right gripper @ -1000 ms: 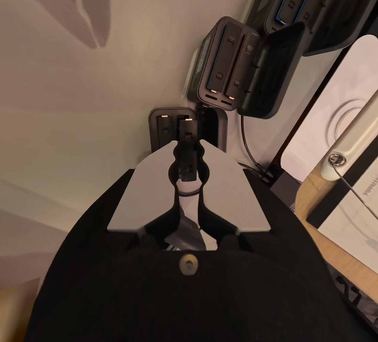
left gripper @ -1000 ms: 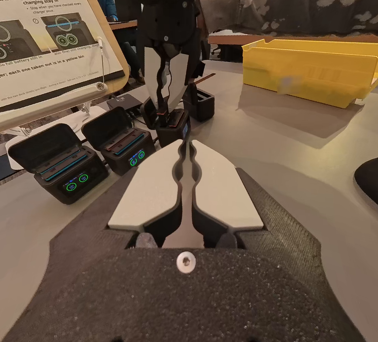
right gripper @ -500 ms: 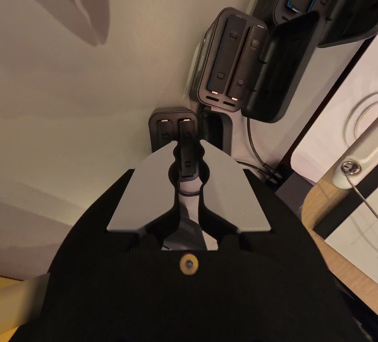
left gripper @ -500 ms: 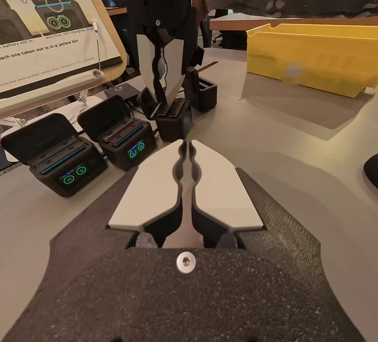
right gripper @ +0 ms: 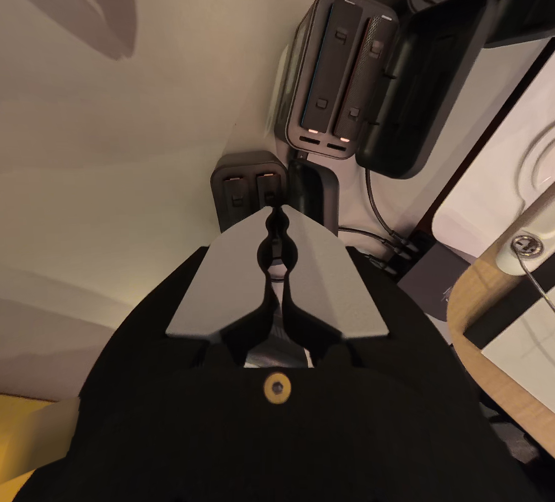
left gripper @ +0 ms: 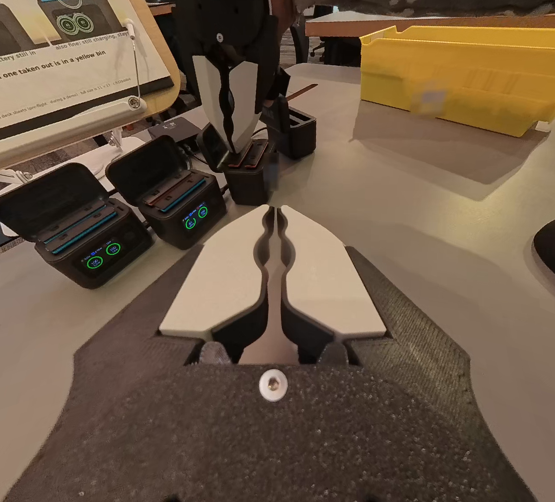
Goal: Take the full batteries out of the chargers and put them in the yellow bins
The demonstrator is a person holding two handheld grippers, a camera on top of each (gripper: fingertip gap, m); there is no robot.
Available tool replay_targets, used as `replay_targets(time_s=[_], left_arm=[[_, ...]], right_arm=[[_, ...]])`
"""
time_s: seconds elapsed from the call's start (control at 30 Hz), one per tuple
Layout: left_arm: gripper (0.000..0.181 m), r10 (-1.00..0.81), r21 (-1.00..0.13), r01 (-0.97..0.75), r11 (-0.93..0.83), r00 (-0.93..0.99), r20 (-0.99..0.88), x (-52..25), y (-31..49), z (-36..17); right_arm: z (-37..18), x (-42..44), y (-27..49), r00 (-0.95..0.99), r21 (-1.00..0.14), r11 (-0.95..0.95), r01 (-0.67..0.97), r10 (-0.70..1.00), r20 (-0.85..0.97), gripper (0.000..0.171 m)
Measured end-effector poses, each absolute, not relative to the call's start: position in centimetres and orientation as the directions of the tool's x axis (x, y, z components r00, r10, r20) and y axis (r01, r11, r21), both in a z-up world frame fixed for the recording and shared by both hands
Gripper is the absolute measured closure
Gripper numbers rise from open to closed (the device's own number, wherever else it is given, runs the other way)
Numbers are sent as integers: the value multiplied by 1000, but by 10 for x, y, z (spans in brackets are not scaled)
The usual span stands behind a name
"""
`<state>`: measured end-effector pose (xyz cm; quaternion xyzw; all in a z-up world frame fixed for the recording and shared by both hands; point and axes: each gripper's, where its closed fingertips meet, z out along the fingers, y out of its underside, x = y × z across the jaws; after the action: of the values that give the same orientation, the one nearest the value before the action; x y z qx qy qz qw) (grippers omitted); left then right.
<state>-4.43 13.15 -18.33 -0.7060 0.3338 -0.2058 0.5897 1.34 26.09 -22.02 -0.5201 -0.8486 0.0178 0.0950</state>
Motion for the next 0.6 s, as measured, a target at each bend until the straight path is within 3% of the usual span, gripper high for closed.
replay_targets(time_s=[0.33,0.47,0.6], left_arm=[[181,-712,-973,-213,-87,697,-89,-44,131,-182],[181,-710,-975,-208,-76,698,-93,-45,130,-178],[181,-704,-976,-200,-83,705,-85,-46,131,-177]], right_arm=[[-220,13,261,-427,-58,447,892,879,211,171],[-198,4,248,-334,-233,402,886,899,283,171],[-158,-2,240,-80,-481,277,832,918,389,171]])
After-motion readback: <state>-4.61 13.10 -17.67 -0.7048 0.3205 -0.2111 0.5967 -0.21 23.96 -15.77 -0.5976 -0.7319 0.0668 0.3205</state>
